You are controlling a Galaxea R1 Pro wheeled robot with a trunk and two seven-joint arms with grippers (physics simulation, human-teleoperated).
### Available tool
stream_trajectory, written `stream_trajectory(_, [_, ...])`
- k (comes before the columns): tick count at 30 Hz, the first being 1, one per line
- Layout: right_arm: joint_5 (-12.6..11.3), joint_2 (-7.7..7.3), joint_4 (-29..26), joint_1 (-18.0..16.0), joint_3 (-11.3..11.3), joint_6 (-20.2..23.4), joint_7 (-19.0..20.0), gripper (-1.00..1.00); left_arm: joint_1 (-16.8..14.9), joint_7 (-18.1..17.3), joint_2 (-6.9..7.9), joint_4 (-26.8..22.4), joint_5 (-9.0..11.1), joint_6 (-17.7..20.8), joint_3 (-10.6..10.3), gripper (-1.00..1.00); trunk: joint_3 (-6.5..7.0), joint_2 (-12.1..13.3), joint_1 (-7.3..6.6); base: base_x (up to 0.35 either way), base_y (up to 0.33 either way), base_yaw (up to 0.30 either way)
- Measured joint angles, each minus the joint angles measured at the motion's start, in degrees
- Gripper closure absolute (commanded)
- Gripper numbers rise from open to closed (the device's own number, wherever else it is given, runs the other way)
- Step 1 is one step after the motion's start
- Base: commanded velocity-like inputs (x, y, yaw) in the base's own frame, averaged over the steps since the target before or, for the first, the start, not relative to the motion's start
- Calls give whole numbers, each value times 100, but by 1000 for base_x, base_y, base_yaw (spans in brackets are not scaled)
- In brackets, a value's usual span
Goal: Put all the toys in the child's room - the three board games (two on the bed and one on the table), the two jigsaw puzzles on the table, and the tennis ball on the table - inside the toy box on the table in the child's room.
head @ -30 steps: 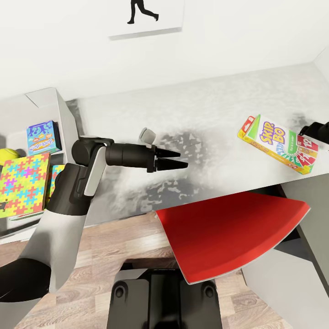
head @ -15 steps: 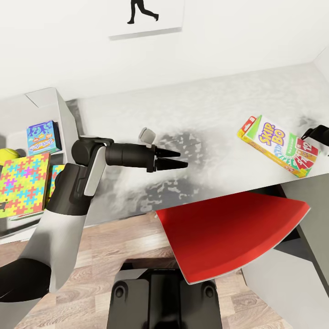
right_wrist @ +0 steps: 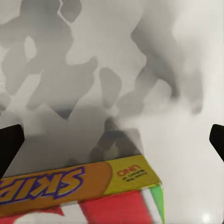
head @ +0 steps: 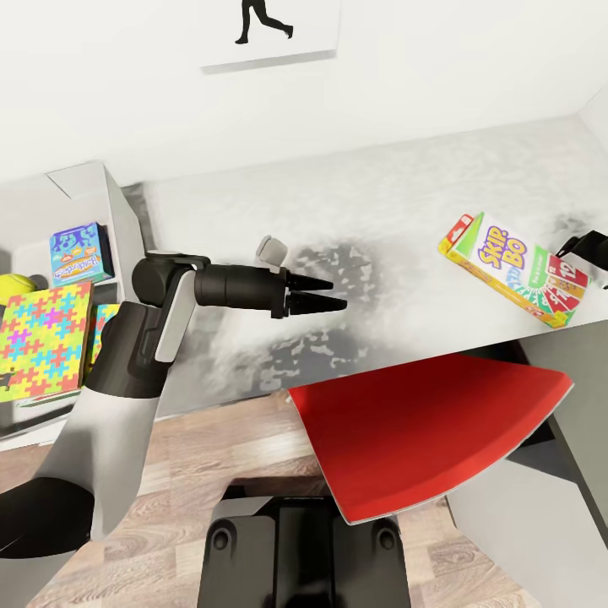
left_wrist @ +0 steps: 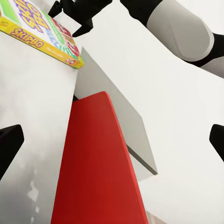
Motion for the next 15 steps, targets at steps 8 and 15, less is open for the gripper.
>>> stream_trajectory(8, [-462, -8, 5, 4, 2, -1, 4, -100, -1, 0, -1, 1, 6, 0, 0, -100, 0, 2, 1, -116, 72, 0])
stream_trajectory(15, [-552, -9, 5, 6, 4, -1, 4, -100, -1, 0, -2, 1, -5, -1, -1, -100, -1, 2, 1, -40, 80, 0])
